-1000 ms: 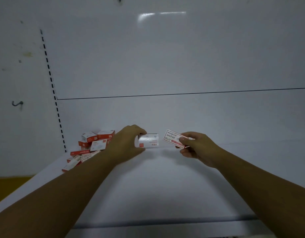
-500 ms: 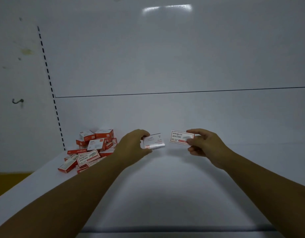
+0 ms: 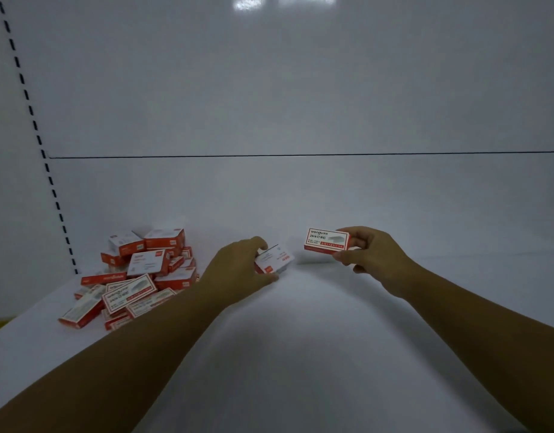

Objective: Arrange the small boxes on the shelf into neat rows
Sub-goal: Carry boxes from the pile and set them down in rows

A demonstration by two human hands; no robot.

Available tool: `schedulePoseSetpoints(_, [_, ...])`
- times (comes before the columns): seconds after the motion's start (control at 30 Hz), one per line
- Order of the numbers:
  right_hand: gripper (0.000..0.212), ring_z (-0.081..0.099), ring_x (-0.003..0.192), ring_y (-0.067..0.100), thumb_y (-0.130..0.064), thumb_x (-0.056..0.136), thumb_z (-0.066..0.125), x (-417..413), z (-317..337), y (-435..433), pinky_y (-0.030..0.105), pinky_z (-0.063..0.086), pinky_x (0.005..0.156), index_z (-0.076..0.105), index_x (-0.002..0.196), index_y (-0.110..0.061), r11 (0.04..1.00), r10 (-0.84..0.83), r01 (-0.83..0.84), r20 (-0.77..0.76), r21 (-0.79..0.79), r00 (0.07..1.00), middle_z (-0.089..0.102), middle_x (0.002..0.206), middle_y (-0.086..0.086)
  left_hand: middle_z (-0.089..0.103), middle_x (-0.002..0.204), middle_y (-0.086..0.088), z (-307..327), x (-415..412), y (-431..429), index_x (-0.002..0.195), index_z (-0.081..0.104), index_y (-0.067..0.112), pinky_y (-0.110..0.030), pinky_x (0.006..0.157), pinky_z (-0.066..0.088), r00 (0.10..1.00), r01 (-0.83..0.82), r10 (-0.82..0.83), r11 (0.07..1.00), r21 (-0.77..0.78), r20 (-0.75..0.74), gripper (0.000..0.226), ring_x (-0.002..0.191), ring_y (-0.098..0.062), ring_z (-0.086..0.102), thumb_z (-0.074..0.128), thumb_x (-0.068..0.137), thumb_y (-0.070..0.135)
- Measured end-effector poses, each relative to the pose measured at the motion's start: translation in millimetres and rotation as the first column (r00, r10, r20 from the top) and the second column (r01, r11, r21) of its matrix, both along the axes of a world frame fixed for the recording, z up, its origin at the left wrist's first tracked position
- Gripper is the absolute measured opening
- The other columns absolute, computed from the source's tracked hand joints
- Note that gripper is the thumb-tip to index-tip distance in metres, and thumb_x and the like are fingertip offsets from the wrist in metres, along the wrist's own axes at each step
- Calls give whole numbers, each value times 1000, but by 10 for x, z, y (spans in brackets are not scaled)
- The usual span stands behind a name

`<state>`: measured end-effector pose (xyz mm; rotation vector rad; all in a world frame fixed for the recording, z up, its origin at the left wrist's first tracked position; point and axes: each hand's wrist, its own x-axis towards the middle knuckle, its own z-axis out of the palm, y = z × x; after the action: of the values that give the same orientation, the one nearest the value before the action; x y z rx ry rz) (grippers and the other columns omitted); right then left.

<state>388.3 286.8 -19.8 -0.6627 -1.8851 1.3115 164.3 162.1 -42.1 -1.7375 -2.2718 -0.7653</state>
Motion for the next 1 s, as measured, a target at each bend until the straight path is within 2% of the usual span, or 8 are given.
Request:
schedulePoseSetpoints(0.13, [36,62,56,5,1,72,73,22,-3,133,17,48,49,64,96,-25,1000,11,-12,12,24,1000,73,82,-10,64,104,-2,-73,85,116,97,43,27,-21,56,39,981,-191,192,981,20,-18,52,73,-10,52,62,68,65])
schedulePoseSetpoints(0.23, [37,62,57,6,1,72,73,53,14,226,18,48,50,64,95,-27,998,41,-42,34,37,999,73,83,-10,56,85,8,-188,192,173,97,43,27,-23,54,34,967,-254,253,967,-34,-39,59,66,-6,48,56,64,75])
schedulePoseSetpoints(0.4, [37,63,56,5,2,73,72,111,47,384,16,49,49,64,92,-29,997,66,-67,36,38,997,73,81,-13,66,87,9,-177,94,163,111,50,30,-23,63,50,958,-5,42,991,-130,283,36,73,-10,63,59,81,47])
schedulePoseSetpoints(0.47, [37,62,56,5,2,73,72,123,34,415,16,49,50,64,92,-28,996,76,-77,41,33,996,73,81,-13,66,102,2,-138,22,156,111,53,27,-26,77,53,965,16,12,995,-100,264,29,87,-9,61,59,84,18])
schedulePoseSetpoints(0.53, [36,63,57,5,1,72,72,127,19,433,16,49,50,64,91,-28,995,87,-89,53,34,995,74,81,-12,54,127,-1,-114,13,184,121,50,24,-26,96,43,984,64,-31,980,-187,173,49,111,-13,51,55,79,0])
schedulePoseSetpoints(0.67, [36,63,60,7,0,73,73,153,-4,467,19,48,51,64,95,-27,995,88,-90,55,38,995,74,84,-11,26,151,-1,-72,129,359,139,33,25,-34,110,24,986,157,-162,861,-483,32,68,137,-21,25,58,80,1])
schedulePoseSetpoints(0.8, [38,64,63,7,1,74,72,241,-65,504,20,48,50,63,100,-26,997,57,-59,35,57,998,73,88,-12,34,147,-3,-2,118,452,135,40,24,-33,107,27,980,178,-199,818,-547,21,61,133,-21,32,56,82,1])
schedulePoseSetpoints(1.0, [42,65,64,4,-1,76,72,338,-110,546,18,51,52,59,107,-27,986,-26,16,60,167,998,69,94,-16,55,126,-1,-39,-84,416,125,52,19,-21,86,36,997,45,-62,933,-357,-36,53,102,-13,50,70,77,32])
